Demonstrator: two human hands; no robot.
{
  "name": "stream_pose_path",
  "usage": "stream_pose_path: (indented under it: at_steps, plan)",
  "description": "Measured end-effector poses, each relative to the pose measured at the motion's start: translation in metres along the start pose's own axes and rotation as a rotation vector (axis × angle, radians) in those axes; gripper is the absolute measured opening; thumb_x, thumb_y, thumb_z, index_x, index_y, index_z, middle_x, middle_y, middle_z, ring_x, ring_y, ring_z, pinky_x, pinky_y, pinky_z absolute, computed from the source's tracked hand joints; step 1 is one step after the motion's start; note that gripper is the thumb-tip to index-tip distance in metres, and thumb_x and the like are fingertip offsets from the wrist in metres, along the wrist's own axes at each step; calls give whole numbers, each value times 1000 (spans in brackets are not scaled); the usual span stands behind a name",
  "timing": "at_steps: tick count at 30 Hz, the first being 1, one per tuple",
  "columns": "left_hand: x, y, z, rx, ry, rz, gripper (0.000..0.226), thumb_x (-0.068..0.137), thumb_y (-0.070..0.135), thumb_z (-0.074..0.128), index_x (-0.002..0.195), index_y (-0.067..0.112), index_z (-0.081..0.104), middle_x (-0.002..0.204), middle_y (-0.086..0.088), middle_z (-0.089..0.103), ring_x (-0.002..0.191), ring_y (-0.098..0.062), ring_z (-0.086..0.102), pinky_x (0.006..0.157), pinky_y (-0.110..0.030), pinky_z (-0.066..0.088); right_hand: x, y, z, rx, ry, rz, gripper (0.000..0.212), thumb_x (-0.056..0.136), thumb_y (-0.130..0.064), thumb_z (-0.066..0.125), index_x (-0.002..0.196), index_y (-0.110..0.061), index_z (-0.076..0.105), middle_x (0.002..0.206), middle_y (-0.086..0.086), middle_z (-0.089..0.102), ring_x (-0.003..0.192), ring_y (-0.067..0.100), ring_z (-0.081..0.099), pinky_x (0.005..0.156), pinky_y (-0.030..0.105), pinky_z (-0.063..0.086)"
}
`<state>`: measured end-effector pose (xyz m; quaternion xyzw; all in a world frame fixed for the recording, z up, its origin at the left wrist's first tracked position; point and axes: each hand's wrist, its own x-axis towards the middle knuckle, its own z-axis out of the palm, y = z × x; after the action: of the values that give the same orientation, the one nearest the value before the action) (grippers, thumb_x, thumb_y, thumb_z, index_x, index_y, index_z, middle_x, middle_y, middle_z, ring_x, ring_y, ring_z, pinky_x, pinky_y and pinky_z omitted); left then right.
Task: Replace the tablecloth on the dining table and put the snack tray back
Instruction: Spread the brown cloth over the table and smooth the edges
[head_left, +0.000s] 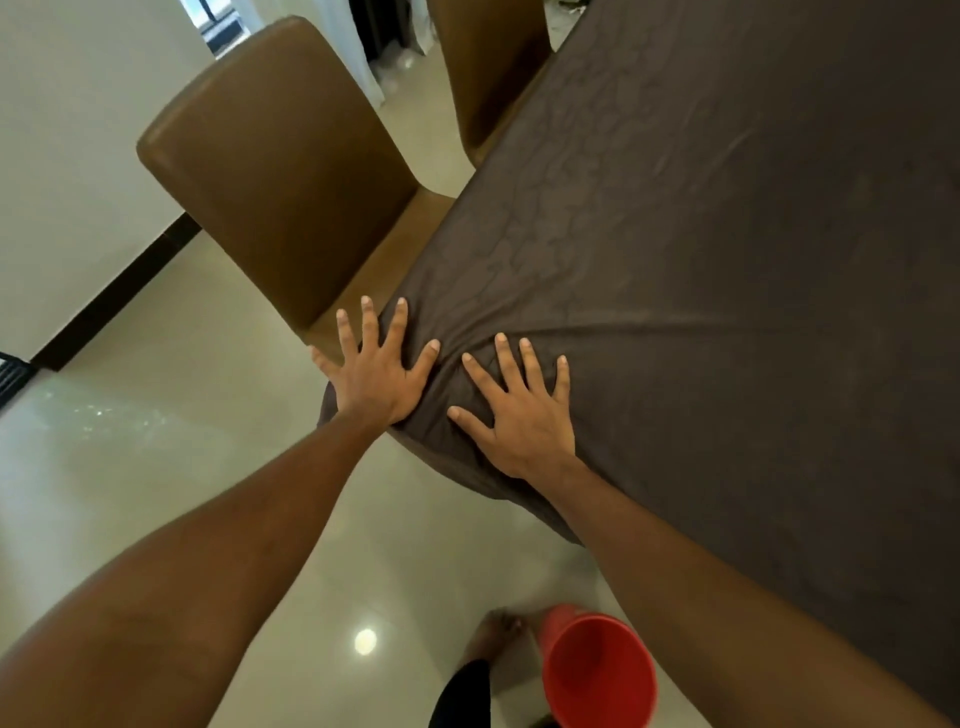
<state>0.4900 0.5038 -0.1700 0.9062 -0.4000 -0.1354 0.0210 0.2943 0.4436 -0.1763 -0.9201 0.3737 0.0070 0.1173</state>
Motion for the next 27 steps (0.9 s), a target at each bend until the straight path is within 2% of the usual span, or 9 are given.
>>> stream_pose_path:
  at_steps: [5, 9, 11, 13, 16, 19, 21, 24, 27]
  plan:
    - [2, -4, 2, 18, 2, 29, 79, 87, 83, 6, 155, 44, -7, 167, -2, -9, 152, -32, -13, 112, -74, -3, -14, 20, -5, 92, 15, 18, 68, 97, -73, 22, 157, -42, 22, 169, -1, 13, 155, 22, 10, 123, 58, 4]
    - [-12, 14, -1, 67, 75, 229, 73, 93, 77, 12, 156, 43, -2, 167, 0, -5, 153, -32, -10, 113, -70, -4, -49, 74, -16, 90, 143, 280, 63, 98, -69, 29, 153, -39, 35, 166, -2, 23, 154, 21, 17, 122, 59, 9]
    - [-26, 42, 7, 101, 34, 419, 73, 93, 77, 14, 156, 44, -1, 167, 2, -6, 153, -31, -10, 113, -69, -3, -84, 114, -17, 65, 108, 402, 65, 98, -70, 26, 155, -39, 31, 168, -1, 19, 155, 21, 12, 122, 60, 8]
    - [-43, 66, 17, 141, -23, 552, 75, 91, 78, 12, 156, 45, -2, 167, 3, -7, 153, -29, -11, 115, -69, -3, -126, 145, -17, 31, 70, 440, 68, 97, -72, 22, 157, -40, 24, 169, 0, 14, 156, 22, 8, 123, 59, 7]
    - [-72, 97, 34, 181, -71, 618, 75, 91, 78, 11, 157, 43, -4, 168, 2, -7, 153, -27, -11, 115, -67, -5, -190, 179, -18, -9, 50, 482, 69, 97, -73, 23, 157, -40, 25, 168, 1, 16, 155, 23, 12, 123, 57, 8]
    - [-109, 132, 47, 200, -40, 718, 75, 93, 75, 17, 158, 40, 6, 168, 0, 3, 154, -30, -1, 115, -69, 0, -237, 211, -24, 1, 89, 542, 68, 96, -72, 28, 153, -37, 34, 166, 3, 23, 153, 25, 19, 122, 57, 13]
    - [-140, 163, 60, 197, -24, 806, 75, 92, 75, 22, 158, 38, 15, 167, -2, 10, 153, -31, 6, 114, -71, 6, -248, 235, -31, 16, 130, 561, 67, 96, -71, 31, 151, -35, 39, 165, 4, 27, 152, 24, 21, 122, 57, 15]
    - [-197, 227, 83, 179, -28, 897, 77, 92, 74, 29, 157, 35, 21, 167, -3, 14, 153, -33, 9, 114, -71, 7, -248, 282, -47, 66, 174, 588, 65, 97, -69, 34, 151, -34, 39, 165, 4, 27, 153, 24, 19, 121, 56, 13]
    - [-271, 300, 111, 178, -53, 950, 77, 91, 75, 31, 157, 34, 24, 167, -3, 14, 153, -31, 9, 113, -71, 8, -284, 339, -51, 58, 119, 499, 68, 96, -68, 33, 154, -32, 36, 165, 6, 25, 153, 26, 21, 122, 53, 15]
